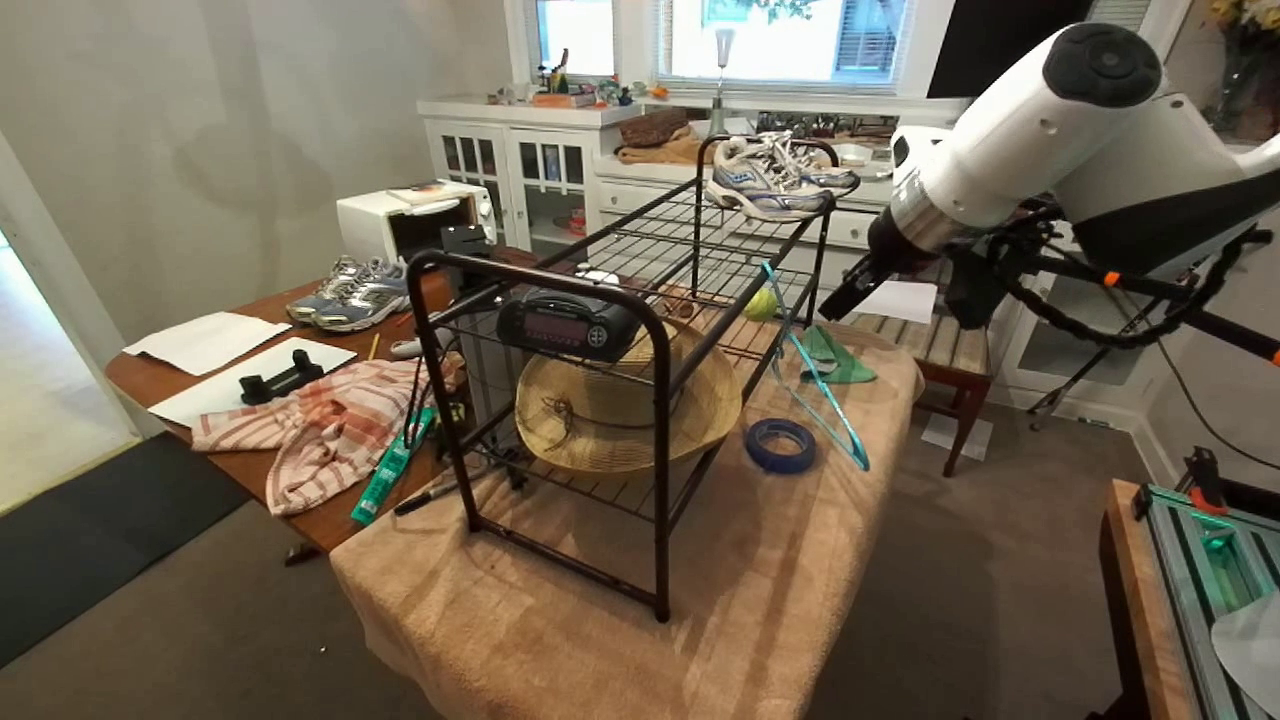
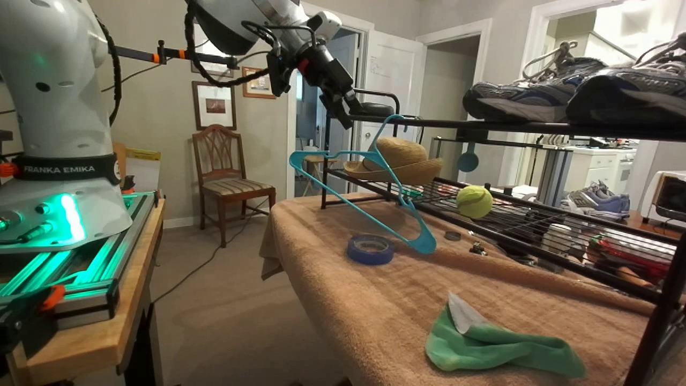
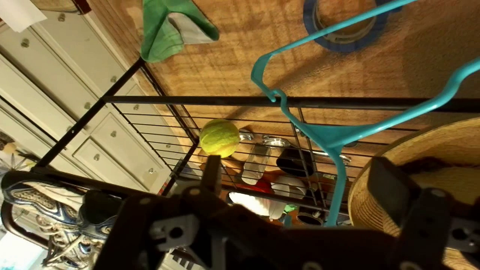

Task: Move the blue hanger to the left side of the shoe rack.

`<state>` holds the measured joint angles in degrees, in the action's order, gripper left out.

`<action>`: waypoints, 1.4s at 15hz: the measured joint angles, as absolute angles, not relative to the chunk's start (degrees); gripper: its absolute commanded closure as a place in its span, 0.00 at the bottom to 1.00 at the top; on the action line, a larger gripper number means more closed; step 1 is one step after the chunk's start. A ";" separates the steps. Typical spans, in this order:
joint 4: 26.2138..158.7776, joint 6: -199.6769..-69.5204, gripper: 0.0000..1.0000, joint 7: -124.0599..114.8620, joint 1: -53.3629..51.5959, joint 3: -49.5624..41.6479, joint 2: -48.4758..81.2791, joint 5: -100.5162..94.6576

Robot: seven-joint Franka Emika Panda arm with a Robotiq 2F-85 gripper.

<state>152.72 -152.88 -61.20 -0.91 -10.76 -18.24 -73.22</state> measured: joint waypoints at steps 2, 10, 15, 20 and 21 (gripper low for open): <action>154.47 -152.61 0.00 -52.79 -1.28 -11.75 -21.80 -65.99; 153.86 -135.93 0.00 -19.40 -7.20 -16.24 -36.59 -35.25; 148.88 -125.86 0.00 -1.68 -0.90 -11.30 -42.27 -22.53; 147.41 -124.45 0.00 2.29 1.55 -9.92 -42.41 -20.84; 147.43 -124.45 0.00 2.29 1.55 -9.75 -42.36 -20.83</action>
